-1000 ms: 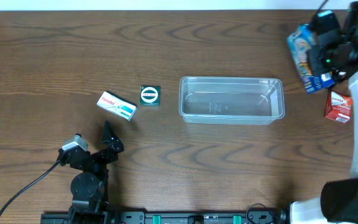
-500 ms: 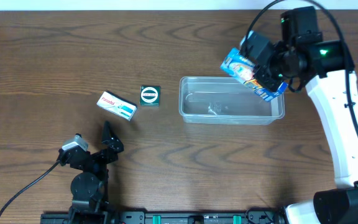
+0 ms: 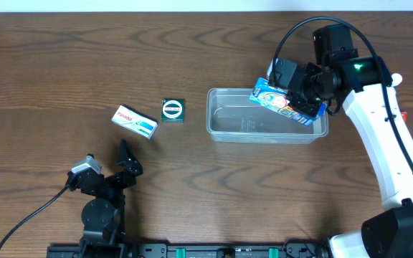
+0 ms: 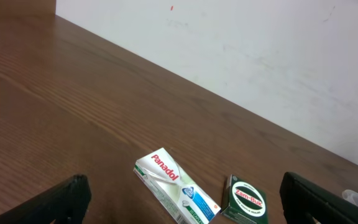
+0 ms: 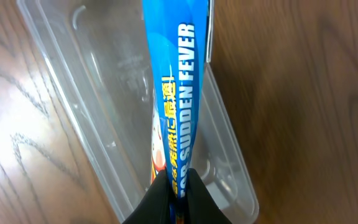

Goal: Pack container
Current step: 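Carry the box over the container and lower it inside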

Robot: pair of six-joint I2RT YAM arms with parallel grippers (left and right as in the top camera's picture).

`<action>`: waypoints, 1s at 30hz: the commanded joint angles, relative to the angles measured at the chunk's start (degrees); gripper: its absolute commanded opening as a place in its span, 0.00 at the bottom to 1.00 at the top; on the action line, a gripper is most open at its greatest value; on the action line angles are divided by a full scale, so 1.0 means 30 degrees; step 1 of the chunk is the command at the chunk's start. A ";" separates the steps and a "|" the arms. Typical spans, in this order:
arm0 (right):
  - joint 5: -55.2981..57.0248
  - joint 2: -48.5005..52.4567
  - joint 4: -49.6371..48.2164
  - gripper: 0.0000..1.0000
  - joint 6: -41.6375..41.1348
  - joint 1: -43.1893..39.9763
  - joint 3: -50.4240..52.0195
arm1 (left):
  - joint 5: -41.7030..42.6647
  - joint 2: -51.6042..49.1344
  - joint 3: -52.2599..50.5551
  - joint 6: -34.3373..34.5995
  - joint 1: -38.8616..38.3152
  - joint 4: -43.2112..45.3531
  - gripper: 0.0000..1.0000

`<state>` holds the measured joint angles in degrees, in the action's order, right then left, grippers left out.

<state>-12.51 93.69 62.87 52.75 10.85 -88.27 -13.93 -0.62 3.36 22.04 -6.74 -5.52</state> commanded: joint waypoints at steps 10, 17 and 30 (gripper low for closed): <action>-0.2637 0.0000 -0.0619 0.05 0.0721 0.1290 0.0000 | -0.0233 0.0117 -0.0546 -0.0270 0.0138 -0.0189 0.98; -0.2324 0.0605 -0.0772 0.04 0.0729 0.3162 0.0007 | -0.0233 0.0117 -0.0546 -0.0270 0.0138 -0.0189 0.98; 0.0656 0.3504 -0.1326 0.02 0.0736 0.4976 0.0000 | -0.0233 0.0117 -0.0546 -0.0270 0.0138 -0.0189 0.98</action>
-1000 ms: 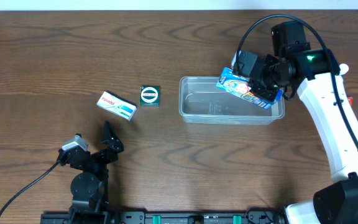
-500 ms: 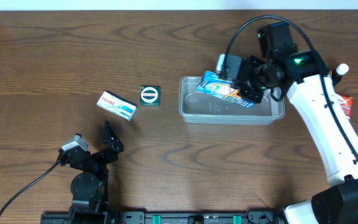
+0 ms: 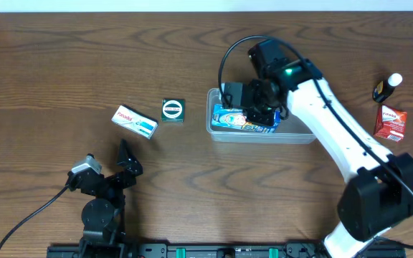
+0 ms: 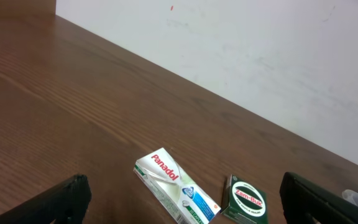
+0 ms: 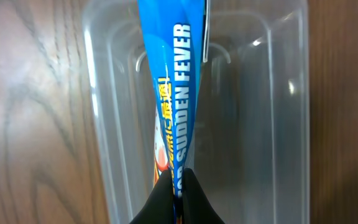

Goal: Pack container
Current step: 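Carry the box over the container and lower it inside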

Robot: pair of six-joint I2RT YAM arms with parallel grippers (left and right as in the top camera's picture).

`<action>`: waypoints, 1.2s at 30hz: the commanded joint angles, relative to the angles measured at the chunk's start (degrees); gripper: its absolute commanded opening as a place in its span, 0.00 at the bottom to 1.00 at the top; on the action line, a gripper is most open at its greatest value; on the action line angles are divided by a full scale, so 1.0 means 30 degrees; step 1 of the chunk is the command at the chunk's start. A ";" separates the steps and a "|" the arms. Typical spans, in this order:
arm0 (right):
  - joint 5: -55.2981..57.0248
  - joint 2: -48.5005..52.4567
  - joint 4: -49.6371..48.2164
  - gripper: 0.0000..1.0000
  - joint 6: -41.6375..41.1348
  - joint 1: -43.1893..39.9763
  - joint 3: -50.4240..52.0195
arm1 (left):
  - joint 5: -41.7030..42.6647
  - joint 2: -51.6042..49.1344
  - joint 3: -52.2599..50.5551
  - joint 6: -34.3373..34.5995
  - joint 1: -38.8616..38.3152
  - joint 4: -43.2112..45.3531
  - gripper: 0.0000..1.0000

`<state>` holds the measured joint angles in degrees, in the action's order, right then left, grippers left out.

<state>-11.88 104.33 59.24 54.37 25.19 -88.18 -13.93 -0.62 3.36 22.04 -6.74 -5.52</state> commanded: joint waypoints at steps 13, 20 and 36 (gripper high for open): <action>-0.0058 -0.0044 0.0335 0.01 0.0189 0.0656 -0.0029 | -0.0233 0.0117 -0.0546 -0.0270 0.0138 -0.0189 0.98; -0.0066 -0.0044 0.1122 0.02 0.0189 0.0707 -0.0022 | -0.0233 0.0117 -0.0546 -0.0270 0.0138 -0.0189 0.98; -0.0051 -0.0044 0.0619 0.03 0.0678 0.0707 0.1115 | -0.0233 0.0117 -0.0546 -0.0270 0.0138 -0.0189 0.98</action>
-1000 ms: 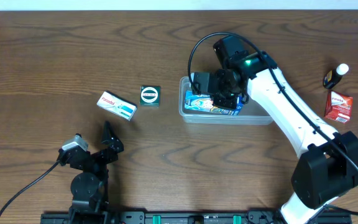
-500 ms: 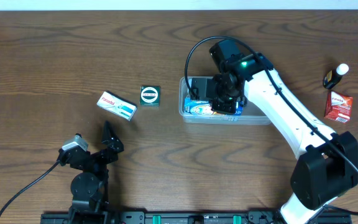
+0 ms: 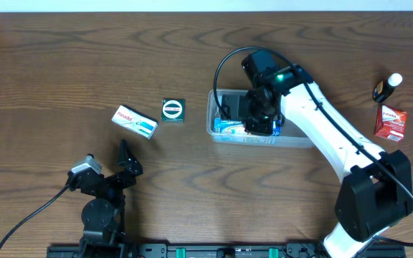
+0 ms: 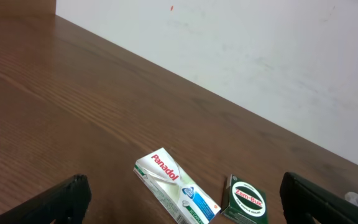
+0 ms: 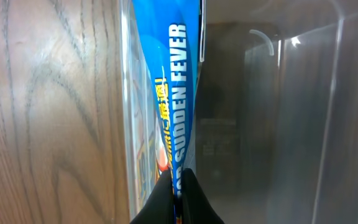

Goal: Pack container
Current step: 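Carry the box over the container and lower it inside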

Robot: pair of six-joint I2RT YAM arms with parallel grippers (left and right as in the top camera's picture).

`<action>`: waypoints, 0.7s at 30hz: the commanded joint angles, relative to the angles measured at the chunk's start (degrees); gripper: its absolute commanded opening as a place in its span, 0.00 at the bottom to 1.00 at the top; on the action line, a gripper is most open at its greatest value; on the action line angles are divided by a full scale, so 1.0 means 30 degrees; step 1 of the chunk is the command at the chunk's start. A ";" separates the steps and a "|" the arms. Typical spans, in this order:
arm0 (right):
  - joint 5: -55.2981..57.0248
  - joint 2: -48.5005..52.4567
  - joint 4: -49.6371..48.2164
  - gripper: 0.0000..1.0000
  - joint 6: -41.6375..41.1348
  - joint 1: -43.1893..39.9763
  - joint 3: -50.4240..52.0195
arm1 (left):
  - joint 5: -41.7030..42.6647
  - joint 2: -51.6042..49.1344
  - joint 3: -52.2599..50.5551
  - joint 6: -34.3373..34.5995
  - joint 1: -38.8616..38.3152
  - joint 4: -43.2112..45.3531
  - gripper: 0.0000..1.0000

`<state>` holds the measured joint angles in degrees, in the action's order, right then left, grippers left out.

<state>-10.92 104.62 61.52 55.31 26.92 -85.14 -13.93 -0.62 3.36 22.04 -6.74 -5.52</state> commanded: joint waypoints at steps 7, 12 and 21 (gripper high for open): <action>-0.0379 -0.0102 -0.0444 0.03 0.0372 0.0124 0.0189 | -0.0233 0.0117 -0.0546 -0.0270 0.0138 -0.0189 0.98; -0.0379 0.0255 -0.0430 0.03 0.0364 0.0124 0.0197 | -0.0233 0.0117 -0.0546 -0.0270 0.0138 -0.0189 0.98; -0.0386 0.0532 -0.0423 0.03 0.0291 0.0124 0.0197 | -0.0233 0.0117 -0.0546 -0.0270 0.0138 -0.0189 0.98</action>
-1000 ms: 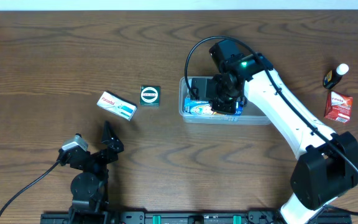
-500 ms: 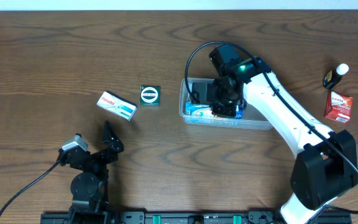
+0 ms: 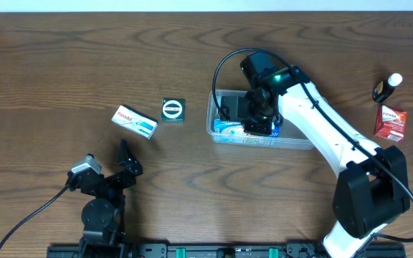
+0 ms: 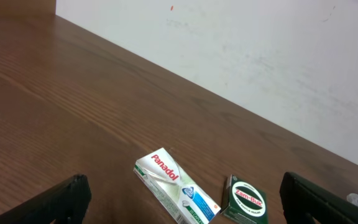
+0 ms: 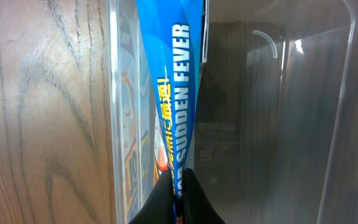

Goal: Pack container
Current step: 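Carry the box over the container and lower it inside, then open the right gripper and lift away from the box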

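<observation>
The clear plastic container (image 3: 307, 139) lies mid-table. My right gripper (image 3: 258, 123) is down inside its left part, shut on a blue fever-patch box (image 3: 229, 127) that stands on edge against the near wall. In the right wrist view the box (image 5: 173, 93) runs up from the pinched fingertips (image 5: 178, 198), beside the container wall (image 5: 114, 93). A white Panadol box (image 3: 135, 122) and a green Zam-Buk box (image 3: 173, 110) lie left of the container. My left gripper (image 3: 124, 166) rests open near the front left; the Panadol box (image 4: 176, 193) and the Zam-Buk box (image 4: 247, 200) lie ahead of it.
At the far right lie a red box (image 3: 391, 122) and a small dark bottle with a white cap (image 3: 386, 87). A black cable (image 3: 20, 222) trails from the left arm's base at the front edge.
The right gripper and the blue box have shifted slightly closer to the container's near wall. The left arm and the loose boxes have not moved.
First the right gripper held the blue box tilted above the container's right end. Then it was over the left part, box lowered in. Later the box stood on edge near the wall, and now it sits against it, still gripped.
</observation>
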Robot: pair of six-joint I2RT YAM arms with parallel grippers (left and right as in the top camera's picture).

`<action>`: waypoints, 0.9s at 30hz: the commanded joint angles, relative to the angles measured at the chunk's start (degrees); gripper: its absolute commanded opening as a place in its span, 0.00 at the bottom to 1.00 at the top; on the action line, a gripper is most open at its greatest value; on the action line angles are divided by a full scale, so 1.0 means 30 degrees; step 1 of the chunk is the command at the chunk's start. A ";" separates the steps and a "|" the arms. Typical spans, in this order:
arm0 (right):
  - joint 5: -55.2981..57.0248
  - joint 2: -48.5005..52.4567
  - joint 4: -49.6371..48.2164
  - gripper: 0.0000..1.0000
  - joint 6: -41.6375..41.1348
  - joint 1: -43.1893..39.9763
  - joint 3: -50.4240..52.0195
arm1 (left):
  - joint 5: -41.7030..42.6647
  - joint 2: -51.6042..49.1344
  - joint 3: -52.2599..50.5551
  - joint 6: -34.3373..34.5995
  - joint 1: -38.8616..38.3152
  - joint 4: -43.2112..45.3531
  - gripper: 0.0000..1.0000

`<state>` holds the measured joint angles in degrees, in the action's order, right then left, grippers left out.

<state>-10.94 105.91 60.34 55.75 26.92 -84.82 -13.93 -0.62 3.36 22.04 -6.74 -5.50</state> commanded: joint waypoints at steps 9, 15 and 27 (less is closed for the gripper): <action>-0.0452 0.0117 0.0044 0.11 0.0146 0.0124 0.0095 | -0.0233 0.0117 -0.0546 -0.0270 0.0138 -0.0197 0.98; -0.0510 0.0168 0.0015 0.34 0.0000 0.0124 0.0095 | -0.0233 0.0117 -0.0546 -0.0270 0.0138 -0.0197 0.98; -0.0415 0.0168 -0.0882 0.44 -0.0233 0.0124 0.0095 | -0.0233 0.0117 -0.0546 -0.0270 0.0138 -0.0197 0.98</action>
<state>-11.60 105.91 58.28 55.83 26.92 -84.73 -13.93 -0.62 3.36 22.04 -6.74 -5.50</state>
